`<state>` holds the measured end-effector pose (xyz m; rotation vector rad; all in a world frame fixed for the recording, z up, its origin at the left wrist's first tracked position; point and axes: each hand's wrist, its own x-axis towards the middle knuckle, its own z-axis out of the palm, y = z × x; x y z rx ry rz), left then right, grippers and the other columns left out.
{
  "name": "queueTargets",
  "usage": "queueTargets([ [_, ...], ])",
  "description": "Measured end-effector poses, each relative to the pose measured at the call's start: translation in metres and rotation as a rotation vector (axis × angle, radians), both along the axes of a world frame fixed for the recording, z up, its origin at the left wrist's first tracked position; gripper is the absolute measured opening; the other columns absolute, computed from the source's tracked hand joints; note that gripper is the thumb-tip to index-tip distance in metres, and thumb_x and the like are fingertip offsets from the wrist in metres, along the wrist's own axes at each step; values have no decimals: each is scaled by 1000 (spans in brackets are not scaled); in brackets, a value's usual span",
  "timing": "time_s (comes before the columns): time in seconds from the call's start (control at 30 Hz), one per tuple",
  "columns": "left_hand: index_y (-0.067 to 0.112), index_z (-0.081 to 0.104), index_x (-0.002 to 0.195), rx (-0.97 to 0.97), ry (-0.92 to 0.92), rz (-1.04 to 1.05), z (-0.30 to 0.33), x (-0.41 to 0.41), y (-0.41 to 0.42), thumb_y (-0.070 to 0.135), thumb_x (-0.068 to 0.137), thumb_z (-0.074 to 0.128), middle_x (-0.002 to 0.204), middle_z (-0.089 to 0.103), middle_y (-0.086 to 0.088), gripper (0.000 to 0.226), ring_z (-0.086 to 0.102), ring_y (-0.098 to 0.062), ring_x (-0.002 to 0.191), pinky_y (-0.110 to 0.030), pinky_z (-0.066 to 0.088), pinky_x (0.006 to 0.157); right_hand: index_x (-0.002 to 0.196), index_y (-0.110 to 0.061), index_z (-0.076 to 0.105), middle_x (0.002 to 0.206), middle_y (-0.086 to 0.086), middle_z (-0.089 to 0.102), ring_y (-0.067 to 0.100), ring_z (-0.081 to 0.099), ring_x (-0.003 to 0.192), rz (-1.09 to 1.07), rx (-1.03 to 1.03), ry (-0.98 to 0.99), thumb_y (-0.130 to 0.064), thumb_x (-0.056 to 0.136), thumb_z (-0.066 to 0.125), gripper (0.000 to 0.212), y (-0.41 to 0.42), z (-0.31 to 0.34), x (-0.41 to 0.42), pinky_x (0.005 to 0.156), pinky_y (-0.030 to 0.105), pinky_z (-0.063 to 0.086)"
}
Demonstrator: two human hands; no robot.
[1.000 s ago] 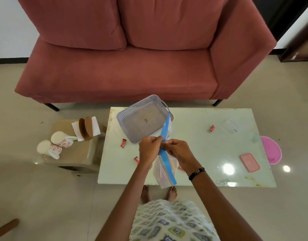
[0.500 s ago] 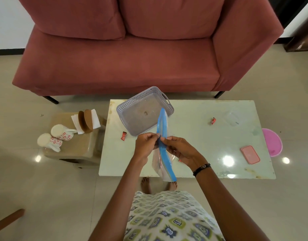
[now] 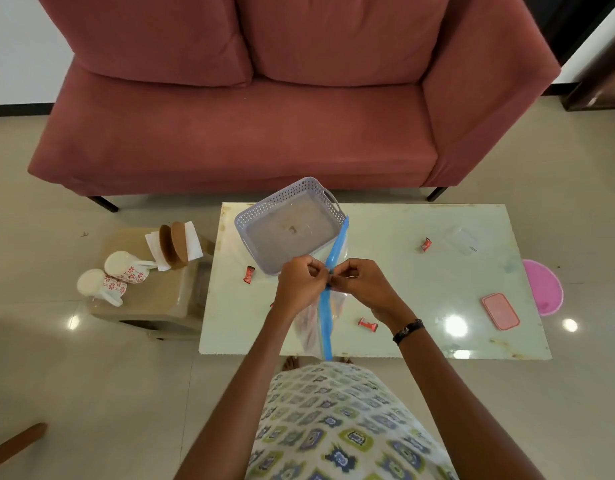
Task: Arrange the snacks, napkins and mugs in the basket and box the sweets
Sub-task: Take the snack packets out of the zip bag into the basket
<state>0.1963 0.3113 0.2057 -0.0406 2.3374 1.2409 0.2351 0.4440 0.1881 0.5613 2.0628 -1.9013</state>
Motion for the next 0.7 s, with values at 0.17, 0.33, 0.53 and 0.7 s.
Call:
queueTargets([
  [0.17,13,50,117,-28,-120,-149,2,7,-11,21,80,68,112,58,-2,42,63,-23,100,-43,55,89,79,-8,67,83,10,69,25,69,81,-11,83,53,-6,79,72,5,-5,4,-5,83,34,58],
  [0.33,20,44,125,-125,-46,-141,-2,29,-22,20,84,58,128,56,0,43,59,-26,111,-48,50,94,75,-14,64,86,12,70,31,69,86,-18,142,102,-6,80,71,12,-8,13,-15,84,38,58],
  [0.53,3,62,100,-80,105,-79,3,43,-31,21,93,46,92,70,-15,25,64,-27,78,-40,52,74,83,-3,65,90,16,69,32,69,88,-40,153,81,-5,79,72,8,1,16,-18,84,39,58],
  [0.7,9,53,75,-241,275,-151,-2,48,-32,26,92,49,63,59,-1,24,56,-19,58,-26,41,55,85,2,65,83,10,69,25,70,79,-115,115,60,-5,80,70,10,-2,17,-16,82,36,59],
])
